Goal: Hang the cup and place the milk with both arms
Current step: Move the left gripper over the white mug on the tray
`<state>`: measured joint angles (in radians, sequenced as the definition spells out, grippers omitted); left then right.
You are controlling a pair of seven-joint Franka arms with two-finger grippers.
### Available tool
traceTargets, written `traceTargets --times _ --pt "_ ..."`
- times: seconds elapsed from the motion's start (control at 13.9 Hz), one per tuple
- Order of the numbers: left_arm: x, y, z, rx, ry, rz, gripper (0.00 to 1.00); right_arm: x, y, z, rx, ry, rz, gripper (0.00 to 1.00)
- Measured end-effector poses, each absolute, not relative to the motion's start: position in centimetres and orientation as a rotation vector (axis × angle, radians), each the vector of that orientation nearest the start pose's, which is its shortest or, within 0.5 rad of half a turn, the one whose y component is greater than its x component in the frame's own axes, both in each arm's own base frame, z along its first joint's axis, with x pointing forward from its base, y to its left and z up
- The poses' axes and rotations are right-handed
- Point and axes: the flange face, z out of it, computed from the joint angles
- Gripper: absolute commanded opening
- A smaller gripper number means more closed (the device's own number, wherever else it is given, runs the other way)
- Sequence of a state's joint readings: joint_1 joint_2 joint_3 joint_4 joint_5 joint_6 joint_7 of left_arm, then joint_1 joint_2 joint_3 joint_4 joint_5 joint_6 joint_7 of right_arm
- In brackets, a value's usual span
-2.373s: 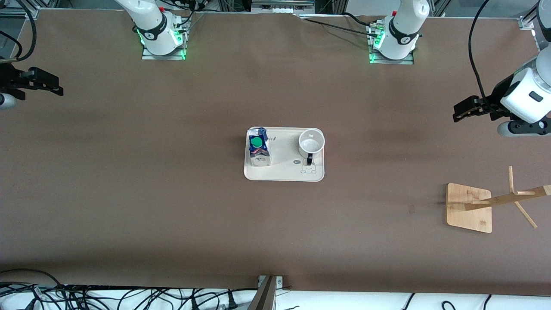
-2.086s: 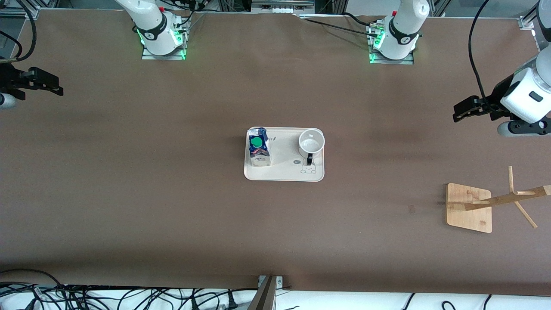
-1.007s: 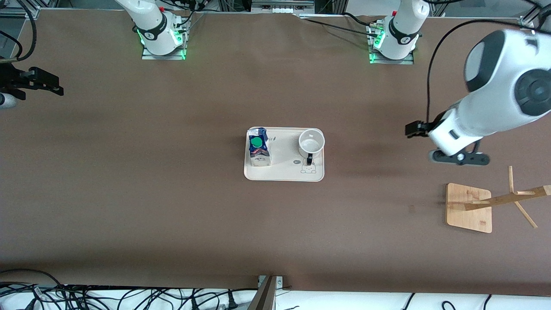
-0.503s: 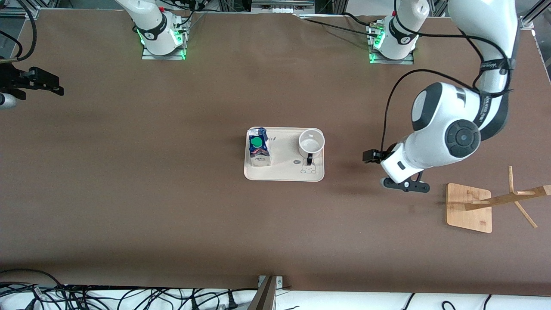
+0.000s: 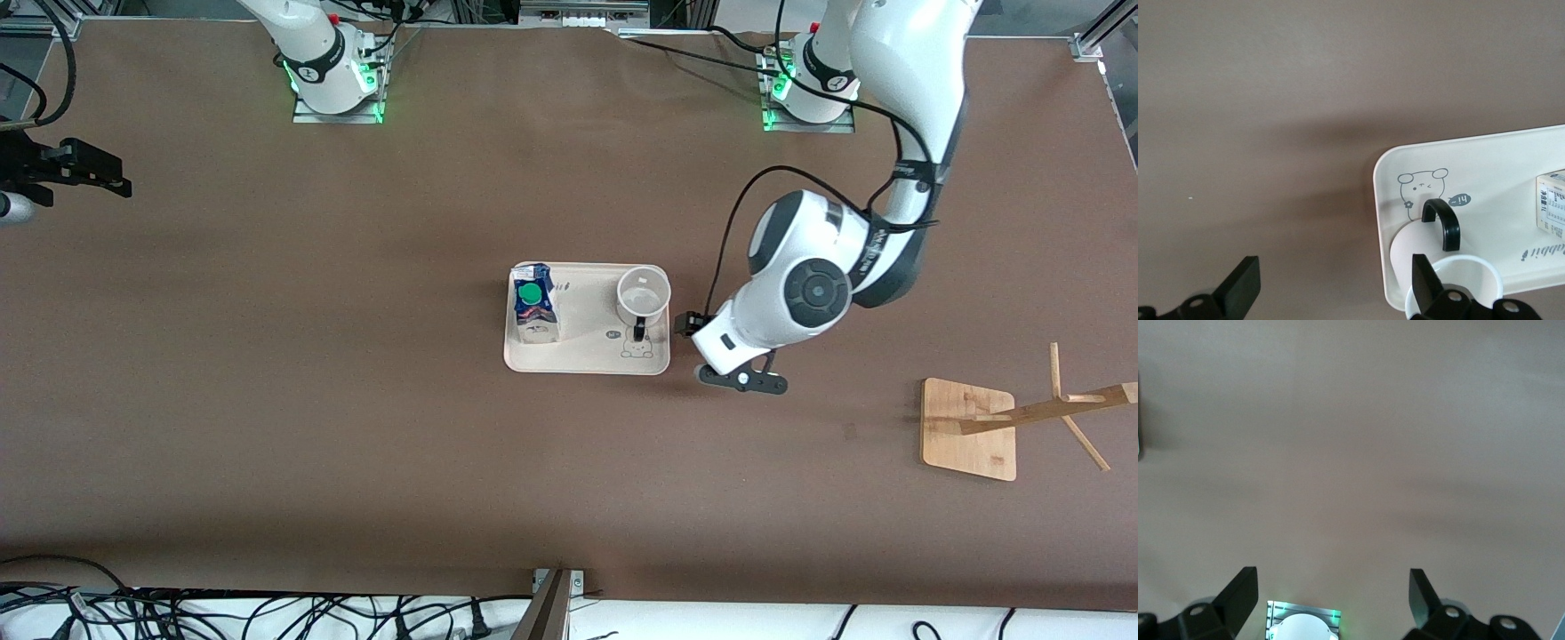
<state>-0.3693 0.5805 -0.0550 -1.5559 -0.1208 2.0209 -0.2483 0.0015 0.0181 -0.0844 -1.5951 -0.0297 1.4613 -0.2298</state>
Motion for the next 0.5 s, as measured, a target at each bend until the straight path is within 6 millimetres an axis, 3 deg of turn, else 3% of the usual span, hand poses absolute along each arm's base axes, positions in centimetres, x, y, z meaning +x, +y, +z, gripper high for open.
traceTargets --times 0.29,0.5 --pt "61.1 -30.6 29.1 -3.204 0.057 0.256 1.0 54.4 -4.8 59.5 -3.131 -0.229 0.244 1.0" --pt "59.1 -34.5 29.6 -3.204 -0.045 0.264 1.0 54.4 -4.8 59.5 -3.131 -0.229 0.244 1.0"
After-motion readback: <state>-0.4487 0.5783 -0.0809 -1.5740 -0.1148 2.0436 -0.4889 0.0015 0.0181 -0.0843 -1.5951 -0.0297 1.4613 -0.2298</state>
